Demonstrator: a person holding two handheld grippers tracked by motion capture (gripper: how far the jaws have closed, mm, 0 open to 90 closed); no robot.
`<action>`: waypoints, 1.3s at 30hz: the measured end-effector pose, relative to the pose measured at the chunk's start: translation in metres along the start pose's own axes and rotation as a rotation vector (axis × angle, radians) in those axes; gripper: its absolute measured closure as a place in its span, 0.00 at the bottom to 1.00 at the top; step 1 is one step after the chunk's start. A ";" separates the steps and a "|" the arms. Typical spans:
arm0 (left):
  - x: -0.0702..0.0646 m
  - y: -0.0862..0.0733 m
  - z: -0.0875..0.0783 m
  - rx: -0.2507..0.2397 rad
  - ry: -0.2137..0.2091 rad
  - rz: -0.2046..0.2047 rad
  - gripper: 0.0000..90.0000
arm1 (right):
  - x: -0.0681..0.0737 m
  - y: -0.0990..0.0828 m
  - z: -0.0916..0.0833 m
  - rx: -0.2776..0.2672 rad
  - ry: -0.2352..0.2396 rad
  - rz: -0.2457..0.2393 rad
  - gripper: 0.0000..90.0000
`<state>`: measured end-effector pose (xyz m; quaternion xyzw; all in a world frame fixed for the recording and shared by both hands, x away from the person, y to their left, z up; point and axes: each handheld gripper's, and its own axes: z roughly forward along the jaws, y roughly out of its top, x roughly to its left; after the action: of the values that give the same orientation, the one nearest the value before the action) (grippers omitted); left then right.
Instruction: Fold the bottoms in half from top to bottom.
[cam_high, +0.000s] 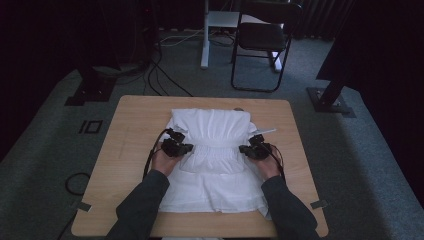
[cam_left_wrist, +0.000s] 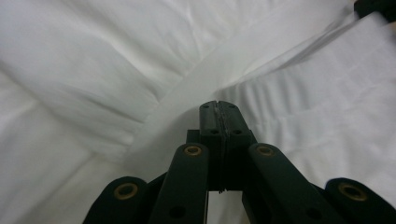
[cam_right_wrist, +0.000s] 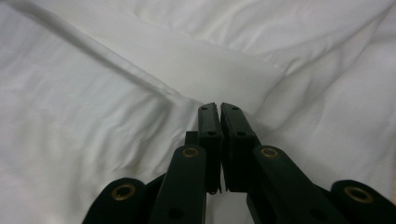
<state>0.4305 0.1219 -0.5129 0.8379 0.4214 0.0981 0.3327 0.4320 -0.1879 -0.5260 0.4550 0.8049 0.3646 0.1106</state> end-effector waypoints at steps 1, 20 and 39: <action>0.000 -0.001 0.006 0.011 -0.003 0.006 0.99 | -0.001 0.000 0.006 0.012 0.001 0.007 0.96; -0.043 -0.063 -0.019 -0.078 -0.206 0.173 0.88 | 0.017 -0.041 -0.034 -0.096 0.201 -0.073 0.85; -0.047 -0.094 -0.025 -0.021 -0.229 0.168 0.83 | 0.075 -0.079 -0.022 0.004 0.182 -0.224 0.87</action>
<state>0.3294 0.1374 -0.5488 0.8726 0.3078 0.0340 0.3778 0.3268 -0.1633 -0.5531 0.3277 0.8580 0.3881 0.0762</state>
